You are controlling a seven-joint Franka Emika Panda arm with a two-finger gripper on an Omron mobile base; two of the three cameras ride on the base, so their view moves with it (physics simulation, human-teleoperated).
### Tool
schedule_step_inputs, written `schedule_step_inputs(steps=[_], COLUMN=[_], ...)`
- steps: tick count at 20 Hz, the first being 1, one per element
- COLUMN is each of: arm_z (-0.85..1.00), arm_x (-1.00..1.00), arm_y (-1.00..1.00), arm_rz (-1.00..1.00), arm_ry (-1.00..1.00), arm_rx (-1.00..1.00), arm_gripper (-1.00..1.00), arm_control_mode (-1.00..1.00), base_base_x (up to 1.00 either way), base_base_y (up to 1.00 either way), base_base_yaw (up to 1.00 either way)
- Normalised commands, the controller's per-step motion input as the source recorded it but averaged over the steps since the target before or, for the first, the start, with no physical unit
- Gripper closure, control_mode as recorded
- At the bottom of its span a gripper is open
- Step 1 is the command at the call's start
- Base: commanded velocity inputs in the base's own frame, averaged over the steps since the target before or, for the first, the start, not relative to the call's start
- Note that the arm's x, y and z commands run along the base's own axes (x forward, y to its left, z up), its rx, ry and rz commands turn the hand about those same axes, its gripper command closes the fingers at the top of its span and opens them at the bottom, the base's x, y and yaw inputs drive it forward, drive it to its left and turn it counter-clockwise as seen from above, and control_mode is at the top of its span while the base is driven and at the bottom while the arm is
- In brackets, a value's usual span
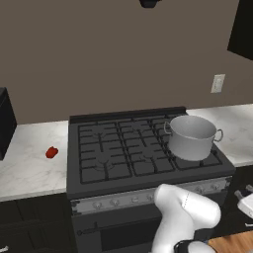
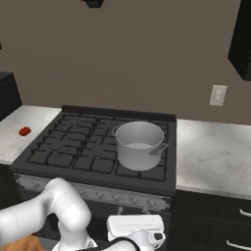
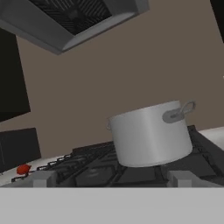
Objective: Turn on the burner for the pot on the stove. Wait thirty seconds for the pot to heat up. Then add the bell pepper to the pot.
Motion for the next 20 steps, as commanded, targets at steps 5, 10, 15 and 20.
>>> schedule_step_inputs(steps=[5, 10, 15, 20], arm_z=[-0.31, -0.37, -0.30, -0.27], arm_x=[0.27, 0.22, 0.20, 0.20], arm_y=[-0.02, -0.09, -0.13, -0.21], arm_rz=[0.00, 0.00, 0.00, 0.00], arm_ry=[0.00, 0.00, 0.00, 0.00], arm_rx=[0.00, 0.00, 0.00, 0.00], arm_gripper=[-1.00, -1.00, -1.00, -1.00], arm_control_mode=[-1.00, -1.00, -1.00, -1.00], base_base_x=[0.00, 0.00, 0.00, 0.00], base_base_y=[0.00, 0.00, 0.00, 0.00], base_base_yaw=[0.00, 0.00, 0.00, 0.00])
